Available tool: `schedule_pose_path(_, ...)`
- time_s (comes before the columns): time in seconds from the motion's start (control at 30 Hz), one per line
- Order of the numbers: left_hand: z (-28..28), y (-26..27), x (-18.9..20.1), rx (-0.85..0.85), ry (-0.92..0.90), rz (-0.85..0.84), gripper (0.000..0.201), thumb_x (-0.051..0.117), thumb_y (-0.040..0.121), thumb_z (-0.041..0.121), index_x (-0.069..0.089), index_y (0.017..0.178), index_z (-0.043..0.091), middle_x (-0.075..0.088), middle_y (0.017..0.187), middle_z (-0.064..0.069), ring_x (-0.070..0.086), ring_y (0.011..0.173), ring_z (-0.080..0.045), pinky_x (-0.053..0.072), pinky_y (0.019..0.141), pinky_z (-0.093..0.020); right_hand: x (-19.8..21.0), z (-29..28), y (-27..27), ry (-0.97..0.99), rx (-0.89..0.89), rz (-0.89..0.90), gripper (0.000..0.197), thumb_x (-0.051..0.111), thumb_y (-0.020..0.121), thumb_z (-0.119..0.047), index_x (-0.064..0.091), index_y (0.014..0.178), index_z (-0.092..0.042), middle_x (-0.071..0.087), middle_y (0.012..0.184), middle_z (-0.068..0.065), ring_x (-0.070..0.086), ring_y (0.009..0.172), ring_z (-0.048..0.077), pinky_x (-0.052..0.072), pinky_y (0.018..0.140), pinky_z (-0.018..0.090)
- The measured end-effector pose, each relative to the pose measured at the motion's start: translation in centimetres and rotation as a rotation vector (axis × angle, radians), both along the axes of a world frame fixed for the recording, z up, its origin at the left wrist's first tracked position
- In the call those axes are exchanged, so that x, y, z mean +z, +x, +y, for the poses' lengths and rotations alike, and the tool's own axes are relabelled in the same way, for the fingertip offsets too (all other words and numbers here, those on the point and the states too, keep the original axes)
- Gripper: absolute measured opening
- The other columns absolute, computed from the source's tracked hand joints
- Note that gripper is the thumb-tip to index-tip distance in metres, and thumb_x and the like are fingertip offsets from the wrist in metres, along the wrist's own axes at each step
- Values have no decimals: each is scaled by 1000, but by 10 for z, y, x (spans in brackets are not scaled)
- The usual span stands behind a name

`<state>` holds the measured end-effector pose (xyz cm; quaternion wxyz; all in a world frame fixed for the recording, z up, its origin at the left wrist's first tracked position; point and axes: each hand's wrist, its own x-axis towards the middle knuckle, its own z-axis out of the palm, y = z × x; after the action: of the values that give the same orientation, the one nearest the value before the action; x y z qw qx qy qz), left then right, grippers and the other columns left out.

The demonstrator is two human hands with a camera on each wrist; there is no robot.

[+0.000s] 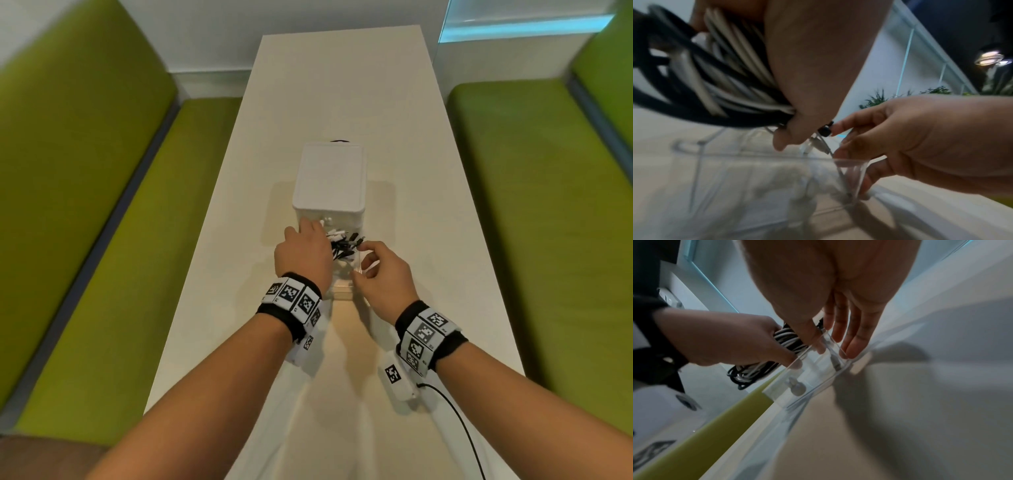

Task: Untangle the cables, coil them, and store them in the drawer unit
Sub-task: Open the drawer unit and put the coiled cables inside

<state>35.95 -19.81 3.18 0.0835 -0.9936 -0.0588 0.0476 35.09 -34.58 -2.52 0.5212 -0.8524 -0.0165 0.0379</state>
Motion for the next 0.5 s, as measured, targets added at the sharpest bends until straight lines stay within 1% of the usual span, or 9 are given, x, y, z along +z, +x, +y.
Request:
schedule_pose_path(0.1, -6, 1, 5, -65, 51, 69, 43, 60, 91, 27, 47, 127, 6, 55, 120, -11, 62, 98, -28, 38, 62, -35, 0, 1, 1, -13, 7, 0, 46, 73, 87, -12, 58, 127, -29, 62, 88, -6, 63, 75, 14, 46, 66, 16)
schedule_pose_path(0.17, -9, 0, 4, -95, 67, 107, 38, 57, 92, 29, 50, 123, 8, 59, 116, -10, 64, 97, -28, 38, 68, -35, 2, 2, 3, -19, 9, 0, 50, 73, 87, -11, 57, 132, -26, 63, 88, -4, 63, 77, 14, 46, 67, 16)
schedule_pose_path(0.27, -6, 3, 0, -119, 117, 128, 37, 55, 93, 37, 56, 119, 10, 63, 112, -8, 59, 104, -27, 41, 81, -37, 2, 1, 5, -19, 18, 16, 50, 73, 86, -10, 58, 131, -26, 62, 88, -6, 63, 76, 14, 48, 69, 22)
schedule_pose_path(0.33, -3, 10, -5, -151, 97, 138, 38, 55, 92, 40, 59, 115, 10, 63, 112, -8, 54, 109, -27, 42, 90, -39, 1, 0, 6, -35, 42, 17, 51, 71, 86, -10, 57, 132, -28, 61, 89, -6, 62, 75, 14, 51, 72, 26)
schedule_pose_path(0.43, -5, 19, -9, -164, 49, 149, 44, 55, 93, 47, 60, 115, 9, 62, 112, -9, 52, 108, -29, 42, 89, -39, 0, -3, 8, -116, 99, -19, 59, 67, 86, -9, 54, 140, -27, 59, 92, -6, 62, 80, 17, 53, 78, 31)
schedule_pose_path(0.5, -9, 23, -9, -151, 51, 145, 43, 53, 93, 51, 61, 110, 13, 63, 109, -7, 51, 108, -29, 38, 91, -41, 0, -4, 10, -177, 155, -37, 63, 64, 89, -8, 48, 147, -24, 54, 95, -4, 58, 82, 17, 47, 76, 28)
